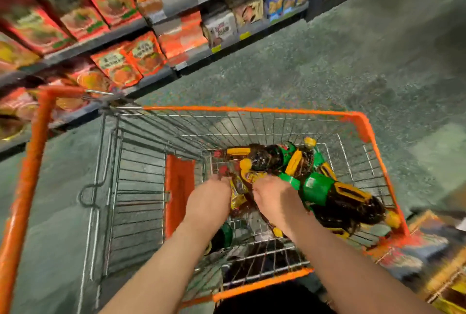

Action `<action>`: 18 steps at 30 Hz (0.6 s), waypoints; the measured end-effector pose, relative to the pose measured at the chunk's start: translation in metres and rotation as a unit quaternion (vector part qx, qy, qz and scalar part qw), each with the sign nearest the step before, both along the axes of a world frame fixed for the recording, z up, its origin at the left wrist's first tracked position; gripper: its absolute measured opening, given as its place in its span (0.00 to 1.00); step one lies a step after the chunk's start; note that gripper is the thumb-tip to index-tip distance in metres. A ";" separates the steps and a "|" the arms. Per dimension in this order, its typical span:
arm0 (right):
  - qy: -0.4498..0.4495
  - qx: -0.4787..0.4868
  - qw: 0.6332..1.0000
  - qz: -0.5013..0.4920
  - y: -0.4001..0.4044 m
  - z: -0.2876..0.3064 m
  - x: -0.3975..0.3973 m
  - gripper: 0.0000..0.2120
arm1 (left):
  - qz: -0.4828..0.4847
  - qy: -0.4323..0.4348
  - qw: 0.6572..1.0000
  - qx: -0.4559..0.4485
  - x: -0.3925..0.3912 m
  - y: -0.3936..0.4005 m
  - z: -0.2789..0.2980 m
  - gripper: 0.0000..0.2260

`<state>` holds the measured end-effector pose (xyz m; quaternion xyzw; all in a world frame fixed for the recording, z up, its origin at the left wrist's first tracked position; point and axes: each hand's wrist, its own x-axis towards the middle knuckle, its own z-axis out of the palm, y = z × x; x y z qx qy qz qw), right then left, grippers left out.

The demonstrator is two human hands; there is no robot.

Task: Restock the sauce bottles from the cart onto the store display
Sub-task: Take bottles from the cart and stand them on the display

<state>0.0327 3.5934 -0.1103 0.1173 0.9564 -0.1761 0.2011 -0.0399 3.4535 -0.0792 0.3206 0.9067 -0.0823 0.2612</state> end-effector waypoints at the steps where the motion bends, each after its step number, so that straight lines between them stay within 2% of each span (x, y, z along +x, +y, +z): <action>1: -0.002 -0.007 1.000 0.007 -0.001 -0.012 -0.002 0.08 | -0.004 -0.009 1.000 -0.017 0.001 -0.001 -0.011 0.15; 4: -0.033 0.002 0.999 0.024 -0.006 -0.041 -0.009 0.05 | -0.017 -0.033 0.998 -0.046 0.003 -0.001 -0.048 0.16; 5: -0.057 0.003 0.998 0.038 -0.008 -0.045 -0.012 0.07 | -0.018 -0.041 0.998 -0.051 0.003 0.000 -0.056 0.16; 7: -0.045 0.012 0.998 0.035 -0.009 -0.065 -0.017 0.14 | -0.014 -0.052 0.997 -0.059 0.001 0.004 -0.080 0.17; 11: -0.037 -0.004 0.998 0.059 -0.006 -0.119 -0.020 0.21 | 0.008 -0.093 0.994 -0.060 -0.012 0.013 -0.127 0.18; 18: -0.060 0.025 0.991 0.118 -0.014 -0.197 -0.050 0.19 | 0.063 -0.126 0.988 -0.064 -0.045 0.021 -0.207 0.19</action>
